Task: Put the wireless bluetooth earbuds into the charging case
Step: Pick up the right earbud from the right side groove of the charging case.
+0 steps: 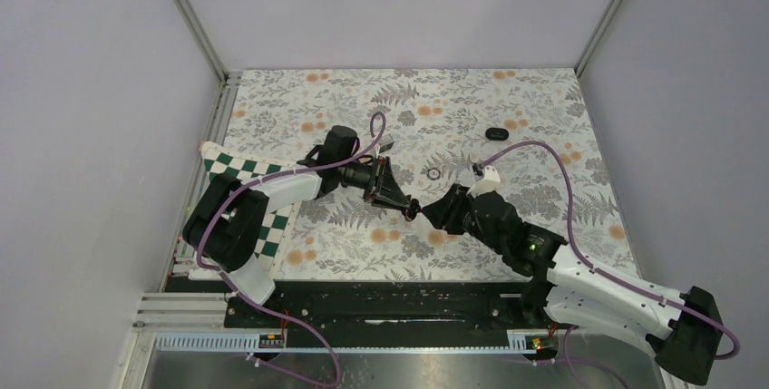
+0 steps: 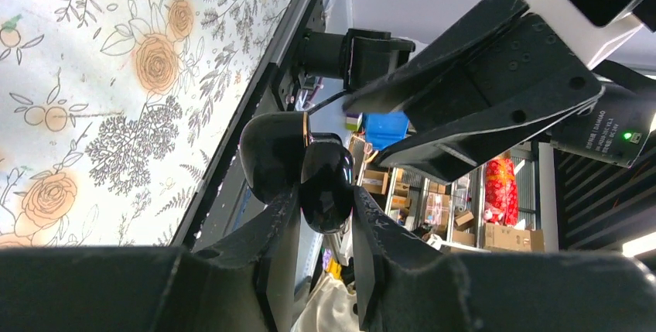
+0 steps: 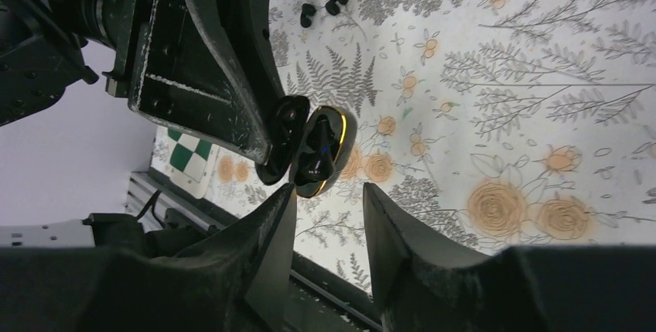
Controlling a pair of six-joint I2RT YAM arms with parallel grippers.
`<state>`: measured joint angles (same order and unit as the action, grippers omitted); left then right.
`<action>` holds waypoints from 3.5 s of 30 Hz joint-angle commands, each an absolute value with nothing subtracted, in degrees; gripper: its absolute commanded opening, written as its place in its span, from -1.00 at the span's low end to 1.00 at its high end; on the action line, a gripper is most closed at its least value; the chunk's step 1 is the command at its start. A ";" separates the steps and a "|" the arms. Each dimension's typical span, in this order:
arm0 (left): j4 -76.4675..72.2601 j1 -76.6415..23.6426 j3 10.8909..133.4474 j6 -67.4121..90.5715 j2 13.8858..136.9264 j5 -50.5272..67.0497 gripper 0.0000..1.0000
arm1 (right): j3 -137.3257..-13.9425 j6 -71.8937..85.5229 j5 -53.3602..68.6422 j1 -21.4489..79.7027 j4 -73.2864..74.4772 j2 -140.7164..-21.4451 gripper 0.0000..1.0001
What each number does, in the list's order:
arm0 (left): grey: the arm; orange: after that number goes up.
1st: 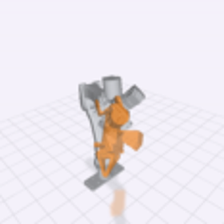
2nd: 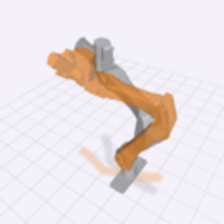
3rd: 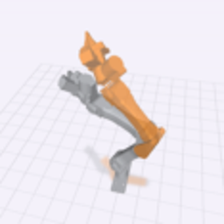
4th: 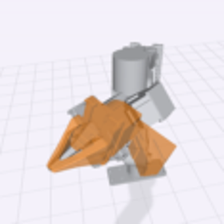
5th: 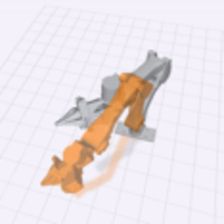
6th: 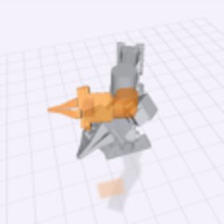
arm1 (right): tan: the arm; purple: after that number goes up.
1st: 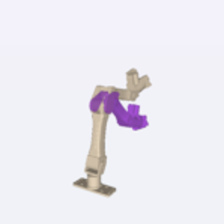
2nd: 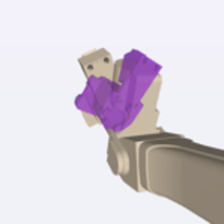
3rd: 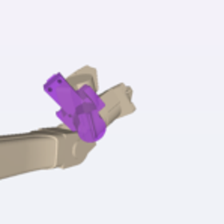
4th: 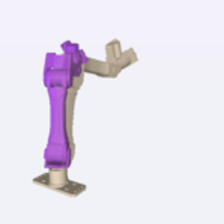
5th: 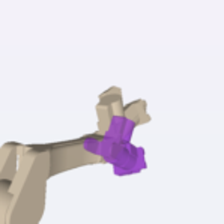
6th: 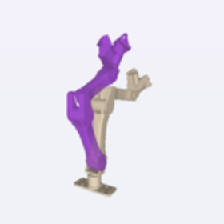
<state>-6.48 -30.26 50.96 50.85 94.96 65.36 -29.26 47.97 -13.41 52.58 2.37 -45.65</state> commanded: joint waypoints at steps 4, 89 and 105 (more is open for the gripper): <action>-12.17 -30.23 51.22 53.18 94.58 66.45 -1.00 | -29.28 49.62 -9.85 52.38 -1.30 -46.57 -0.33; -11.53 -30.23 51.08 52.95 92.56 67.15 -1.00 | -34.62 46.34 -12.38 52.39 2.36 -52.23 -0.83; -11.87 -30.23 51.24 53.22 92.43 67.29 -1.00 | -32.96 47.47 -12.70 52.38 1.59 -49.21 -0.34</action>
